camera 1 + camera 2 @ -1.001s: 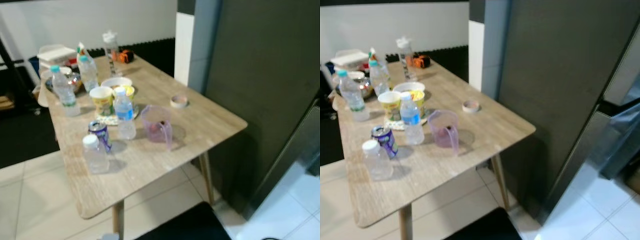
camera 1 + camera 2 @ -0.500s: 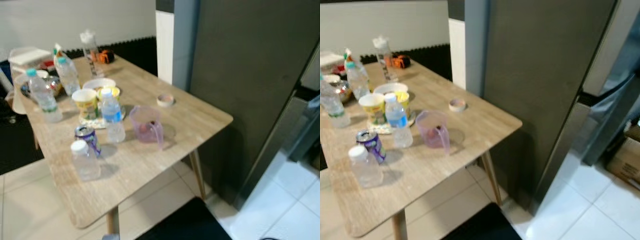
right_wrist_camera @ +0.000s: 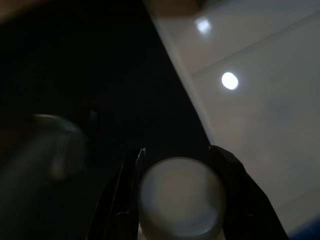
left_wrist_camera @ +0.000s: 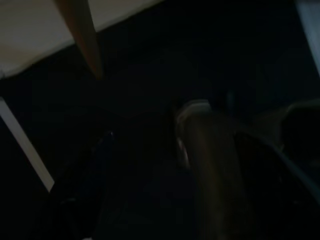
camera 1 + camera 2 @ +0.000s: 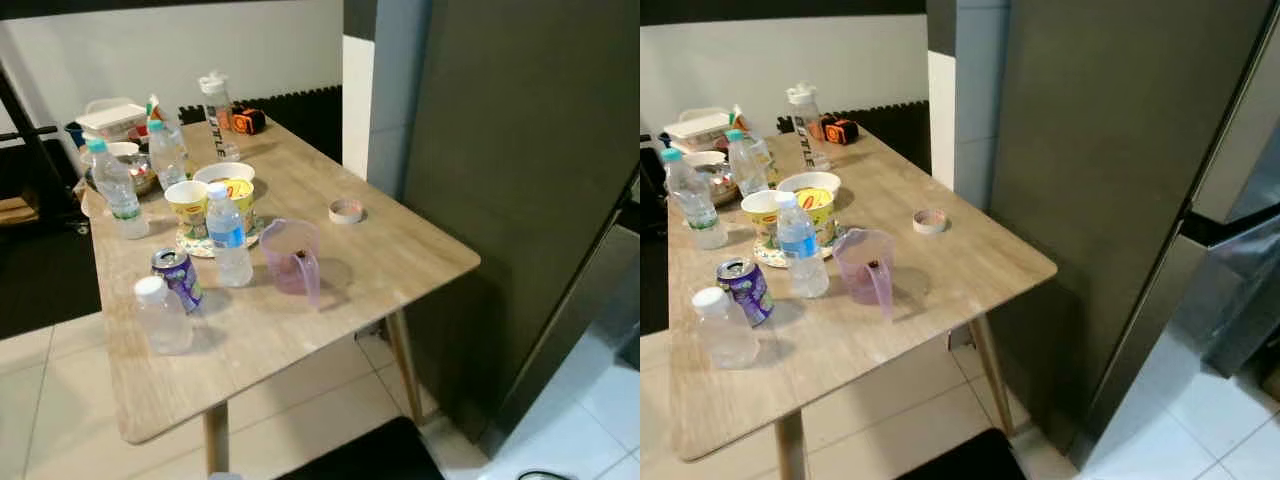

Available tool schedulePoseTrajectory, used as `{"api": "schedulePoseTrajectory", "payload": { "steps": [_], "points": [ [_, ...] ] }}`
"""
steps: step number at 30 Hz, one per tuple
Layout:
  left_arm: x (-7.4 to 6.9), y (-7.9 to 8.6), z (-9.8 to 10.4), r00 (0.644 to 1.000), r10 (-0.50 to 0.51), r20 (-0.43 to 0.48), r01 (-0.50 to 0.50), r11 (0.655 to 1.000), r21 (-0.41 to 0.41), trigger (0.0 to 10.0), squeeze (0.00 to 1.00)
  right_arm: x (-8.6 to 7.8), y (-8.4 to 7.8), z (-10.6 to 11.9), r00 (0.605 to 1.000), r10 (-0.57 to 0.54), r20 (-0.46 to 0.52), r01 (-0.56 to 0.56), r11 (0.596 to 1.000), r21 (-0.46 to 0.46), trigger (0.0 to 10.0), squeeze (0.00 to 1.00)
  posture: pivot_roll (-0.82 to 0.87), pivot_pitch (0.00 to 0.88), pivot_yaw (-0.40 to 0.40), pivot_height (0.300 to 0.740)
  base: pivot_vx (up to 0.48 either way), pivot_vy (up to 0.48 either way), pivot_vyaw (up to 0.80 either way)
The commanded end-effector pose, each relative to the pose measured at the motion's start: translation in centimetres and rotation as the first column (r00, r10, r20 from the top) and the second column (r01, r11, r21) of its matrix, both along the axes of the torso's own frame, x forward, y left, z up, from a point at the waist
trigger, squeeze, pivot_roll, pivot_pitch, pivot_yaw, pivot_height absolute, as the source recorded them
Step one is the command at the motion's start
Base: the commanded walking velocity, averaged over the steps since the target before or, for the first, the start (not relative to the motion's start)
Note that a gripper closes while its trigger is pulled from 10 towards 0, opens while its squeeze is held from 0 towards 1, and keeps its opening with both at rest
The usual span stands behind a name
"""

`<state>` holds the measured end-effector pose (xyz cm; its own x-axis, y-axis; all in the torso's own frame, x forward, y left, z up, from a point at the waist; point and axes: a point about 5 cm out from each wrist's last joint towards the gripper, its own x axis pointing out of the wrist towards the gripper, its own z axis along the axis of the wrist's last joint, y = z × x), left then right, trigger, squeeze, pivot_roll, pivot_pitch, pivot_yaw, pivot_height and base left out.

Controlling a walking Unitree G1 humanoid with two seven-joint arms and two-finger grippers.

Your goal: Restocking fridge

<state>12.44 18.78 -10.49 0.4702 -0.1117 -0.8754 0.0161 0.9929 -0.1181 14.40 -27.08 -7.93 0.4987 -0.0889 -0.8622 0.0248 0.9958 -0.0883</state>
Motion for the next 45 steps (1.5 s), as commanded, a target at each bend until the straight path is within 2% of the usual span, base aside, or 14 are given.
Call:
{"api": "schedulePoseTrajectory", "payload": {
  "steps": [1, 19, 26, 41, 45],
  "points": [
    [0.1, -0.13, 0.02, 1.0, -0.011, 0.0, 0.011, 1.0, -0.005, 10.0, 0.0, -1.06, -0.57, -0.21, 0.999, -0.012, -0.032, 0.012, 1.0, -0.013, 10.0, 0.0, -0.08, 0.0, 0.0, 0.74, 0.0, -0.442, 0.0],
    [-0.09, -0.45, -0.07, 1.0, -0.018, -0.005, 0.018, 1.0, -0.014, 10.0, 0.0, -1.09, -0.54, -0.22, 0.999, 0.002, -0.036, -0.003, 1.0, -0.016, 10.0, 0.0, -0.09, 0.0, 0.003, 0.74, 0.0, -0.445, 0.0],
    [0.3, -0.54, 0.04, 1.0, -0.022, 0.005, 0.022, 1.0, -0.015, 10.0, 0.0, -0.89, -0.29, -0.17, 1.0, 0.007, -0.014, -0.007, 1.0, 0.022, 10.0, 0.0, -0.09, 0.0, 0.002, 0.74, 0.0, -0.445, 0.0],
    [0.0, -0.78, -0.08, 1.0, -0.022, -0.002, 0.022, 1.0, -0.022, 10.0, 0.0, -1.05, -0.43, -0.16, 1.0, 0.016, -0.018, -0.016, 1.0, 0.023, 10.0, 0.0, -0.09, 0.0, 0.001, 0.74, 0.0, -0.443, 0.0],
    [0.13, -0.79, -0.03, 1.0, -0.022, 0.002, 0.022, 0.999, -0.024, 10.0, 0.0, -0.8, -0.24, -0.07, 1.0, 0.028, 0.002, -0.028, 0.999, 0.047, 10.0, 0.0, -0.09, 0.0, 0.001, 0.74, 0.0, -0.446, 0.12]
  ]
}}
